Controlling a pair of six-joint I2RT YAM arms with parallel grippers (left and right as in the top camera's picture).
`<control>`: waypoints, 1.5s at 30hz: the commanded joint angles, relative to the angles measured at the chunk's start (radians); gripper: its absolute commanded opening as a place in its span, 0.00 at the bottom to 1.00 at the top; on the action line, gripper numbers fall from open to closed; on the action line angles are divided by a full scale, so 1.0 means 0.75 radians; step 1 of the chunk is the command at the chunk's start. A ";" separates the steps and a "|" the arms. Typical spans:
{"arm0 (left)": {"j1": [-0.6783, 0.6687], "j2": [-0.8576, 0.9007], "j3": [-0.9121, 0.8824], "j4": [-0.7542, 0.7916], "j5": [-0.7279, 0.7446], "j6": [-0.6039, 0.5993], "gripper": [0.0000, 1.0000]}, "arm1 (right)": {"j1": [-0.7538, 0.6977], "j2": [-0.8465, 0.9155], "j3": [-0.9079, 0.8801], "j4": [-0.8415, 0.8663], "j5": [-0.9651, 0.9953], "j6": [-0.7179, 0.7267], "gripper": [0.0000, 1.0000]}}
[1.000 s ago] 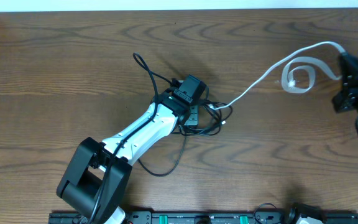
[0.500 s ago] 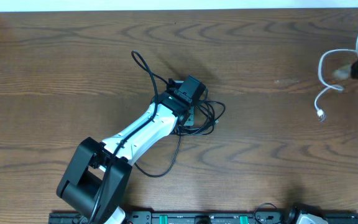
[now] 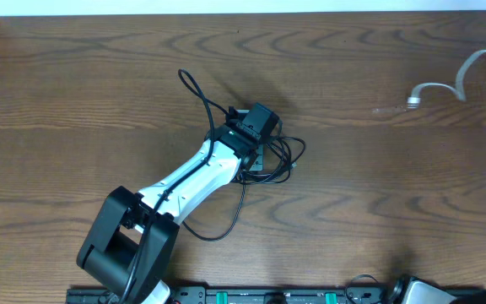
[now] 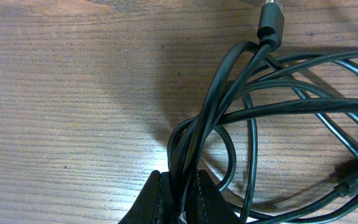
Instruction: Untangle cables
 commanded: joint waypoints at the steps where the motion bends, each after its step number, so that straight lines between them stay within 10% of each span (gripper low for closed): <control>1: -0.001 -0.019 -0.010 -0.019 -0.035 -0.003 0.08 | -0.164 0.004 0.007 0.089 0.145 -0.107 0.01; 11: -0.001 -0.019 -0.010 -0.047 -0.026 -0.003 0.08 | -0.535 0.085 0.007 0.085 -0.461 -0.123 0.01; 32: -0.001 -0.018 -0.010 -0.042 -0.026 -0.003 0.08 | -0.297 0.332 0.087 0.631 -0.586 -0.074 0.01; 38: -0.001 -0.018 -0.010 -0.041 -0.026 -0.083 0.08 | -0.245 0.656 0.574 0.526 -0.446 -0.084 0.01; 45: -0.001 -0.018 -0.010 -0.034 -0.027 -0.082 0.08 | -0.185 1.323 1.677 -0.246 -0.185 -0.107 0.01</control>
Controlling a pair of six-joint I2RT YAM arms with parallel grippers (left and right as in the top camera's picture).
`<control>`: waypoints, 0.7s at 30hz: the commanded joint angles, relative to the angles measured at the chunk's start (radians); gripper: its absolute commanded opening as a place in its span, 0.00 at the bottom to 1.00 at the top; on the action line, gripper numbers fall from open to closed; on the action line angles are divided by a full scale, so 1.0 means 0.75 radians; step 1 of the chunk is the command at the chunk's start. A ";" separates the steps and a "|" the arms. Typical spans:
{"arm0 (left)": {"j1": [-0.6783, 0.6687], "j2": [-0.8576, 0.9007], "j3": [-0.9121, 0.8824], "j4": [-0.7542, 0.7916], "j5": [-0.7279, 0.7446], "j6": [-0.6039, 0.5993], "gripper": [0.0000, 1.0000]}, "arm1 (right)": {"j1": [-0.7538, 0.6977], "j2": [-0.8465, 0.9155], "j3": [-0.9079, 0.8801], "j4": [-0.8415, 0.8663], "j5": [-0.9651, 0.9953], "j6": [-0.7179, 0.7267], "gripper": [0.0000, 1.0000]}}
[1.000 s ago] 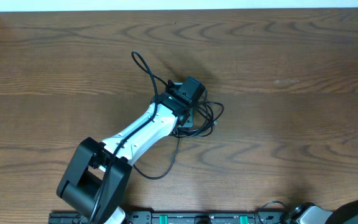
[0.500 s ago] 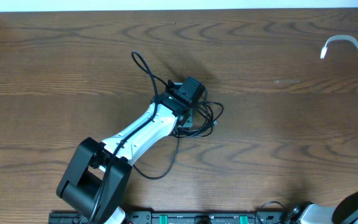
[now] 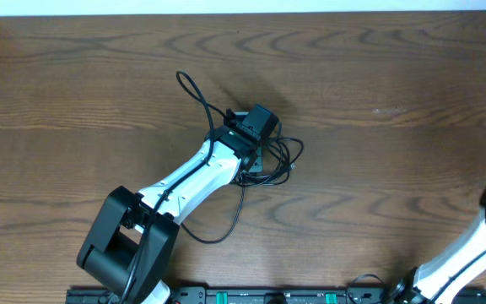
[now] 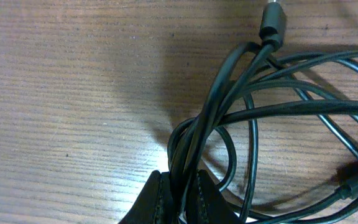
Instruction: Untangle cables
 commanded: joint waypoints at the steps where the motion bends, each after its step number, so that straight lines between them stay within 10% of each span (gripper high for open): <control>1: -0.001 -0.018 -0.009 -0.003 -0.027 -0.017 0.08 | 0.035 0.316 0.415 -0.235 0.232 0.045 0.01; 9: -0.001 -0.018 -0.009 -0.002 -0.028 -0.018 0.08 | 0.033 0.558 0.422 -0.305 0.286 0.067 0.06; 14: -0.001 -0.018 -0.009 -0.003 -0.027 -0.018 0.08 | 0.034 0.634 0.421 -0.402 0.295 0.068 0.45; 17: -0.001 -0.018 -0.009 -0.002 -0.027 -0.018 0.08 | 0.032 0.638 0.420 -0.443 0.295 0.068 0.94; 21: -0.001 -0.018 -0.009 -0.002 -0.027 -0.017 0.08 | 0.034 0.602 0.421 -0.502 0.284 0.068 0.99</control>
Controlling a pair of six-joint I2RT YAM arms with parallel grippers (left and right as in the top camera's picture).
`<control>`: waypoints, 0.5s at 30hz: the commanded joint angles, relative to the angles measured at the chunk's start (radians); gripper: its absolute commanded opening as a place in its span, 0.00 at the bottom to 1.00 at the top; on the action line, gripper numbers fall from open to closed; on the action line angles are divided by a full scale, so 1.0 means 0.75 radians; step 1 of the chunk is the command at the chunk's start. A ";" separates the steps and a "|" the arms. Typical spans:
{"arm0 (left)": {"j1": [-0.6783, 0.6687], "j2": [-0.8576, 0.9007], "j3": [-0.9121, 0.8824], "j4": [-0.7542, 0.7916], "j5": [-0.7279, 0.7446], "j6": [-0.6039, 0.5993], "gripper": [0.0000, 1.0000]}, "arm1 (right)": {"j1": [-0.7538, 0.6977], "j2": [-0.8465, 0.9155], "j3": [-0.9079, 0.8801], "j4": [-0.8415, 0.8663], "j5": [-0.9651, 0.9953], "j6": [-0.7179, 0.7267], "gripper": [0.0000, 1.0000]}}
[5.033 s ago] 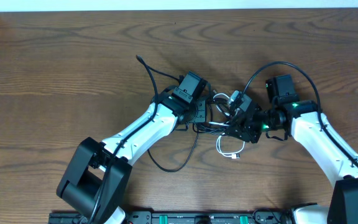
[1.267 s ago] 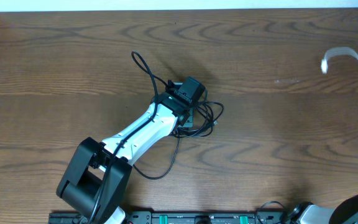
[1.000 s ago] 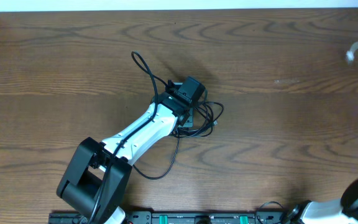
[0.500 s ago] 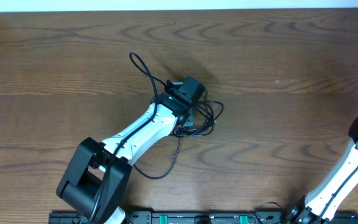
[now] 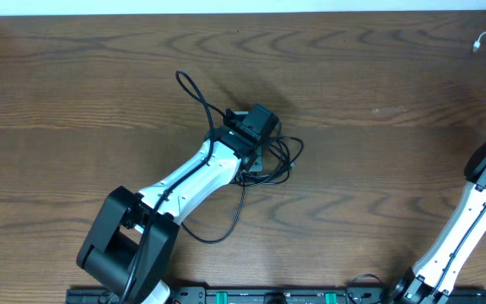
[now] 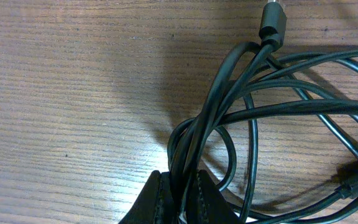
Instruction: Untangle cables
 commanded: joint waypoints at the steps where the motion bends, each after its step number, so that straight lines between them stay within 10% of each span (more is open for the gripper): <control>1: -0.001 -0.018 -0.008 -0.005 -0.027 -0.012 0.08 | 0.002 -0.076 0.023 -0.056 -0.008 0.004 0.99; 15: -0.001 -0.025 -0.006 0.187 0.247 -0.048 0.08 | 0.043 -0.580 0.023 -0.666 -0.350 0.208 0.99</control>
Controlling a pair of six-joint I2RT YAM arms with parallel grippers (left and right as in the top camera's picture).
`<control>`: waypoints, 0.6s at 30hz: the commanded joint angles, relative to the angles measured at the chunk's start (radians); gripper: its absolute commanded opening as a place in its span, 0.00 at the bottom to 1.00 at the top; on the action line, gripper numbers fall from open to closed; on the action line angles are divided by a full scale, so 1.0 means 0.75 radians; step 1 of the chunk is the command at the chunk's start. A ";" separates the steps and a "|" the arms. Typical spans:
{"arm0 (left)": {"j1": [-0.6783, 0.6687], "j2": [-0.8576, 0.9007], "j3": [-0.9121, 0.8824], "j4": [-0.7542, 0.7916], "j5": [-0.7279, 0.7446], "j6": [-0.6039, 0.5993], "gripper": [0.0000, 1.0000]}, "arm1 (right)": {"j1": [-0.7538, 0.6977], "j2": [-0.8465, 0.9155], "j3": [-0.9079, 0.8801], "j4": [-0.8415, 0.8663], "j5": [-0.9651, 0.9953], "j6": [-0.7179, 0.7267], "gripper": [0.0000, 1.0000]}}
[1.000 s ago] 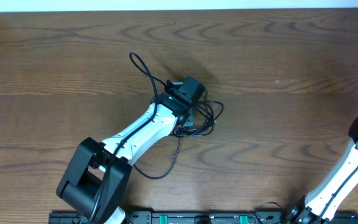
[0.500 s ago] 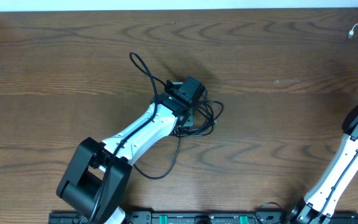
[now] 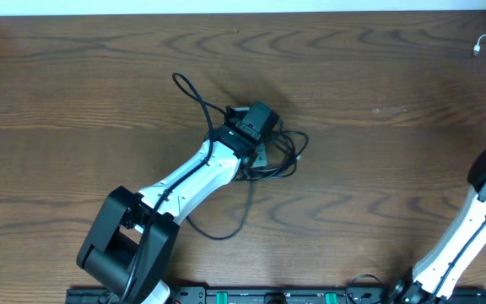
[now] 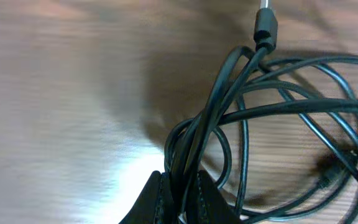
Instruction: Untangle cables
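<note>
A black cable lies in a tangled bundle mid-table, with a loop stretching up-left and a tail curving down. My left gripper sits on the bundle. In the left wrist view its fingers are shut on several black strands, and a plug lies ahead. A white cable's end shows at the top right corner. Only the right arm shows at the right edge; its gripper is out of view.
The wood table runs to a pale back edge. The left arm's base stands at the front left, with a black rail along the front edge.
The black bundle has shifted a little under my left gripper: the loop sits slightly further left and the tail has swung right. The left wrist view is now motion-blurred. The right arm sits slightly lower.
At first a white cable lay at the right of the table, its plug toward the middle, while my left gripper was shut on the black bundle. Then the white cable was gone from view. Later only its end showed at the top right corner, where it stays.
</note>
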 commanded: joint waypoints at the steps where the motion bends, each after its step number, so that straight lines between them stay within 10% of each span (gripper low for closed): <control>1: -0.001 -0.027 -0.004 0.074 0.205 0.050 0.08 | -0.020 -0.210 0.025 -0.153 -0.254 0.163 0.99; 18: -0.001 -0.346 -0.003 0.151 0.323 0.189 0.08 | -0.054 -0.609 0.025 -0.697 -1.275 0.342 0.99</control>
